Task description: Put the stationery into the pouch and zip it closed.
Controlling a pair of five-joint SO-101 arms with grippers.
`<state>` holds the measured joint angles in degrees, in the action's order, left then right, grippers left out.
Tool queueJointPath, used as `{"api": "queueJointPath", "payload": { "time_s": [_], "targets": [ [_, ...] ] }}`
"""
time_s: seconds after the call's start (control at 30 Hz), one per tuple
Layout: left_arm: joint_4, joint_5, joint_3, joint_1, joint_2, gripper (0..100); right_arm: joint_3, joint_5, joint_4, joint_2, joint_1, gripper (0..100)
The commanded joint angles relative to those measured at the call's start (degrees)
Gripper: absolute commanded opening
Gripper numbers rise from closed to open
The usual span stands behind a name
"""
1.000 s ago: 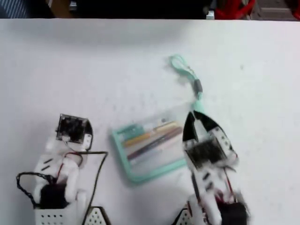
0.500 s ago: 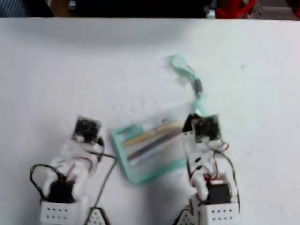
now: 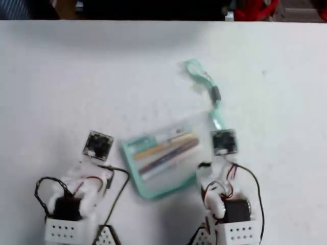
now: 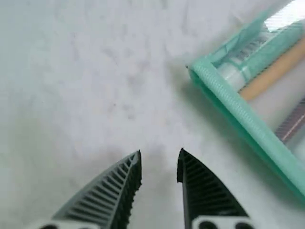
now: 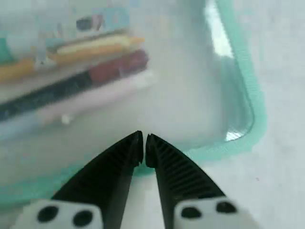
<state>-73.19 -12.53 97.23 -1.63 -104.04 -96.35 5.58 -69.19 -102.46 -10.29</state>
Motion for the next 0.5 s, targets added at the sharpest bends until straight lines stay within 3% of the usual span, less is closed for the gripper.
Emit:
{"api": "queueJointPath", "payload": {
  "time_s": [0.0, 0.2, 0.47],
  "targets": [
    [-0.35, 0.62, -0.18, 0.48, -0.40, 14, -0.44, 13.98, -3.30, -0.13, -4.88, 1.8],
    [-0.35, 0.62, -0.18, 0.48, -0.40, 14, -0.44, 14.15, -3.38, -0.48, -5.85, 1.8],
    [-0.35, 0.62, -0.18, 0.48, -0.40, 14, -0.44, 14.15, -3.38, -0.48, -1.89, 1.8]
  ]
}}
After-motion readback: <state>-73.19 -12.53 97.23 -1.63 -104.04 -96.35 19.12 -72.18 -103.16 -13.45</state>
